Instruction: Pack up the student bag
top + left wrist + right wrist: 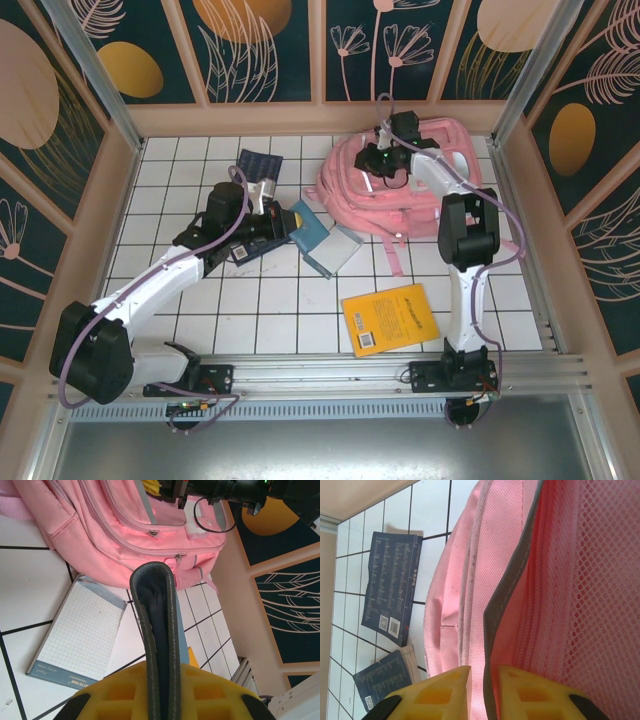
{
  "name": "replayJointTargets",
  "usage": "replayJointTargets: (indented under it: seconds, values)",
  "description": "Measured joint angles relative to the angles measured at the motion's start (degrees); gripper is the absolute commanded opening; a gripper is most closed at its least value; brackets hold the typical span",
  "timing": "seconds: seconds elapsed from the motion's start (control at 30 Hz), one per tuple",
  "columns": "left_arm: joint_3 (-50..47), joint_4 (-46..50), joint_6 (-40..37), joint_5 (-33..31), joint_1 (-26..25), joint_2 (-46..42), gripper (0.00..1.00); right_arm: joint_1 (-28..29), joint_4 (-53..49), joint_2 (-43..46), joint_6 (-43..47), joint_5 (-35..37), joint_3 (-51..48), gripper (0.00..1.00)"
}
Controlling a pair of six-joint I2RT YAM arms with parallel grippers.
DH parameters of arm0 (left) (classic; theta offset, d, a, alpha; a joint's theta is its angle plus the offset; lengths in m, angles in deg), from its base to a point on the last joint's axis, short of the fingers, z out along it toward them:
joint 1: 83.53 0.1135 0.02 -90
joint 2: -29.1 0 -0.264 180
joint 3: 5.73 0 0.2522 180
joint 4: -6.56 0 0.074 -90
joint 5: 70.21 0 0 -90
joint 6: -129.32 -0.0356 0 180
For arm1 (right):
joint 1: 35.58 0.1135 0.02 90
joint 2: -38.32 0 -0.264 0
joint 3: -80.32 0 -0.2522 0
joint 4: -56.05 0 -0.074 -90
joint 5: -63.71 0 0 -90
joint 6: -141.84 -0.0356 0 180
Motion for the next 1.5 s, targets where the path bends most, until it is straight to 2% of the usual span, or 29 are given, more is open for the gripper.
replayJointTargets:
  seconds: [0.07,0.1,0.13,0.27,0.5,0.73,0.97,1.3,1.5]
  values:
    - [0.0,0.0,0.0,0.0,0.0,0.0,0.06,0.0,-0.3,-0.3,0.0,0.0,0.1,0.1]
    - [0.0,0.0,0.0,0.0,0.0,0.0,0.05,0.0,-0.6,-0.5,0.1,0.2,0.3,0.01]
    - [0.0,0.0,0.0,0.0,0.1,0.0,0.05,0.0,-0.8,-0.6,-0.1,0.3,0.4,0.0]
    - [0.0,0.0,0.0,-0.3,0.4,0.0,0.0,0.0,-1.5,-0.6,0.0,0.3,1.1,0.0]
    - [0.0,0.1,0.4,-3.0,2.9,1.1,0.0,-0.1,-2.0,2.7,-1.3,0.1,1.1,0.0]
    - [0.6,-0.3,2.6,-3.5,3.8,3.9,0.0,-3.2,-1.6,13.8,-5.5,-4.1,-1.7,0.0]
    - [7.8,-0.8,3.7,-4.6,3.8,8.5,0.0,-6.2,2.4,27.3,-9.2,-9.6,-9.2,0.0]
    - [22.5,-4.9,6.2,-5.1,3.8,23.2,0.0,-8.9,9.3,35.0,-14.1,-17.0,-19.0,0.0]
    - [26.0,-14.5,13.5,-0.9,3.7,34.5,0.0,-9.1,11.7,35.7,-16.1,-18.3,-19.7,0.0]
